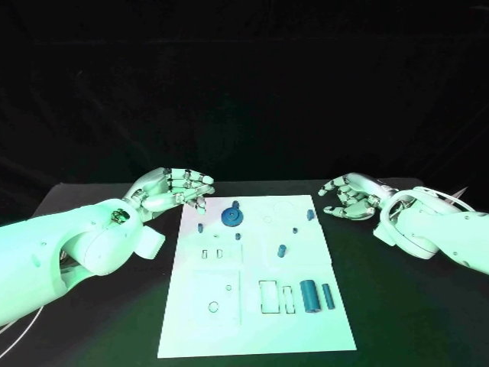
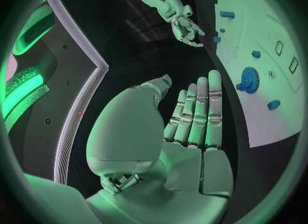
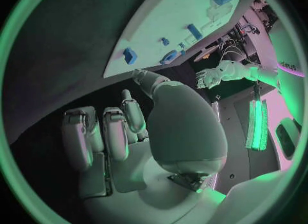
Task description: Assemble the parts on the task board
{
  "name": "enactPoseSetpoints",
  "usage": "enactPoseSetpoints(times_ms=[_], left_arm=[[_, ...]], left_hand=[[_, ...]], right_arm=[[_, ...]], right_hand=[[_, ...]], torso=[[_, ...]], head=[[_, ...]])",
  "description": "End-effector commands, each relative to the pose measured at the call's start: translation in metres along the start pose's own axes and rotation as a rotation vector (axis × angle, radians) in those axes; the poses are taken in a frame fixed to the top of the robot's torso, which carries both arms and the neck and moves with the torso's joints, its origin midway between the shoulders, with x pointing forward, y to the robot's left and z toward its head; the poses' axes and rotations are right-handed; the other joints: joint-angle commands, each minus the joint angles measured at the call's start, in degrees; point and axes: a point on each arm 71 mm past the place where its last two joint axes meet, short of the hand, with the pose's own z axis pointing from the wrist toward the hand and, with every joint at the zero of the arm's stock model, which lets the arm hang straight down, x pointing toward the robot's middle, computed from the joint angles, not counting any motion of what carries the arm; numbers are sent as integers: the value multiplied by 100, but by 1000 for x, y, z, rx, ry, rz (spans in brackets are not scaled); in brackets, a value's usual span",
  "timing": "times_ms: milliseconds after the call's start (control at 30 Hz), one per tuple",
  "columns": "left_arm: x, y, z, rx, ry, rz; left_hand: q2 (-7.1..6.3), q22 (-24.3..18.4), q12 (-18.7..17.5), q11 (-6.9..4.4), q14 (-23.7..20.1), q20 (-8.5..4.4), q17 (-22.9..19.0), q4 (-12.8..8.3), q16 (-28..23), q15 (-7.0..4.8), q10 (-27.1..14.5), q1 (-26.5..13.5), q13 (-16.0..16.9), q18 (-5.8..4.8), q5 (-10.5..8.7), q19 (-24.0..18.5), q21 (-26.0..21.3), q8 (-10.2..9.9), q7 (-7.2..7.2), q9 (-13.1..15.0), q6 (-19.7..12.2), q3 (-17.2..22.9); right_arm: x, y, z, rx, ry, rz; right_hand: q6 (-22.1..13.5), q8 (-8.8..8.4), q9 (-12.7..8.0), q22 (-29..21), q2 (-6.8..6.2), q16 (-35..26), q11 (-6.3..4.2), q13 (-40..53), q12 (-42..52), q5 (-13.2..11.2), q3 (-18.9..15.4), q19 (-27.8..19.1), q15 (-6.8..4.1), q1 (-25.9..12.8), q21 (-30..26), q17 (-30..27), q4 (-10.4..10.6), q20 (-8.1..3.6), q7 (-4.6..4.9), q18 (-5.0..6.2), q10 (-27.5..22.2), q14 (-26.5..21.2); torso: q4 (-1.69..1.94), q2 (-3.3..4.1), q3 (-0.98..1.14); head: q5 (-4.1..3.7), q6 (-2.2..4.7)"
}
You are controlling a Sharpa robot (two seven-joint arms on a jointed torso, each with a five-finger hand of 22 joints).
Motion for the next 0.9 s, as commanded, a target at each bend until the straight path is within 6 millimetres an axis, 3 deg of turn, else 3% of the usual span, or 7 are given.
enactPoseSetpoints(times_ms=[33, 333, 900], left_arm=[[3, -1, 0, 18, 23, -10], [2, -1, 0, 17, 23, -10], [1, 0, -1, 12, 21, -10]], left_hand=[[49, -5, 14, 15, -36, 5, -10, -43, -29, -14, -8, -19, -10, 30, -18, -51, -29, -22, 380, 6, -16, 1], [49, -11, 14, 16, -36, 6, -15, -45, -39, -13, -10, -20, -10, 31, -19, -55, -37, -22, 381, 6, -17, 0], [52, -16, 14, 16, -33, 7, -19, -48, -46, -14, -10, -17, -11, 32, -18, -58, -43, -22, 381, 6, -17, 3]], right_arm=[[8, -1, 0, -29, 51, -20], [26, -7, 3, -8, 74, -20], [37, 0, 10, 1, 83, -5]], right_hand=[[35, 33, -10, 1405, -7, 23, 10, 5, 5, -12, 9, 519, -32, 33, 15, 1337, -29, -45, 3, -4, 28, 553], [35, 34, -27, 1422, -38, 31, 17, 24, 20, -79, -6, 530, -27, -16, 34, 1349, -22, -44, 10, -10, 53, 556], [105, 75, -53, 1450, 58, 40, 12, 76, 57, -170, 27, 549, -28, -117, 66, 1365, 51, -43, 3, -19, 121, 561]], torso=[[5, 9, 1], [19, 0, -23], [14, -9, -28]], head=[[-6, -16], [-22, -86], [-10, -137]])
